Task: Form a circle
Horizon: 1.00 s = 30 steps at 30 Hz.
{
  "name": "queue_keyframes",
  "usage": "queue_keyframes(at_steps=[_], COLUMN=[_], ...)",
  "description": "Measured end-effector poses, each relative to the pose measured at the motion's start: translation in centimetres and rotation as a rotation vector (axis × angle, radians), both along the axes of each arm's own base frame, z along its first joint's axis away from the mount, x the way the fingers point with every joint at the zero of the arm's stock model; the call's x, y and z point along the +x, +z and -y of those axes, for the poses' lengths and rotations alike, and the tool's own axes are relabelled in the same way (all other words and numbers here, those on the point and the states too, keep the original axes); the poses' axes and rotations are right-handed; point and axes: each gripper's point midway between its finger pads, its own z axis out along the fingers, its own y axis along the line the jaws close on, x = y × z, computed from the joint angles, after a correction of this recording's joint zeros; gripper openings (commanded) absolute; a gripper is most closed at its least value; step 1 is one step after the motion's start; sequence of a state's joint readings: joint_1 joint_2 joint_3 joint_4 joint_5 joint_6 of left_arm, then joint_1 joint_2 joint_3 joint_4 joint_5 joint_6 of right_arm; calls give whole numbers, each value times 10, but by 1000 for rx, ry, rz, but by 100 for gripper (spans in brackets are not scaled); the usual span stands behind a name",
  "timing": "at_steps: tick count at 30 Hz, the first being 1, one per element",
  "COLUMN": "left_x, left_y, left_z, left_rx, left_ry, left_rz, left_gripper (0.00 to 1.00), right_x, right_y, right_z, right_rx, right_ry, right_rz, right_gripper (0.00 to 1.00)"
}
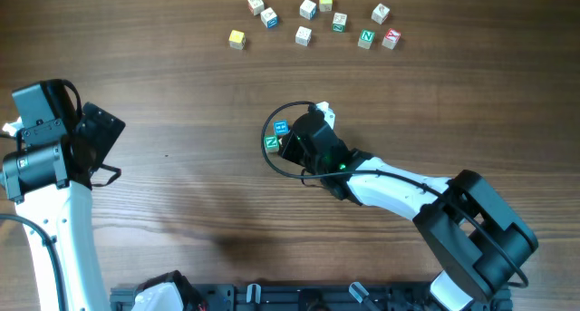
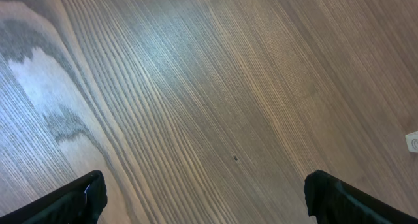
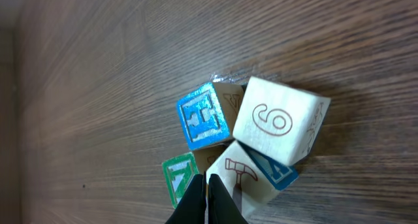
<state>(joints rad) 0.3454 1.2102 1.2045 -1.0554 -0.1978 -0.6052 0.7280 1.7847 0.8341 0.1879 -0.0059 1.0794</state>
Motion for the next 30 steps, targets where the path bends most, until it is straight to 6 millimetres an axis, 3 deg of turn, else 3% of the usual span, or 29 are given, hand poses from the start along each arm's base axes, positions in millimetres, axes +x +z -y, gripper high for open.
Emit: queue_keyframes(at_steps=[30], left_x=[0], left_y=[0], left_z=[0], left_rx=[0], left_ry=[0], left_rz=[0], left_gripper=[100], right_x=[-4], right_y=[-10], right_z=[6], right_rx=[-30], right_ry=[-21], right_rz=[-45], right_gripper=[5])
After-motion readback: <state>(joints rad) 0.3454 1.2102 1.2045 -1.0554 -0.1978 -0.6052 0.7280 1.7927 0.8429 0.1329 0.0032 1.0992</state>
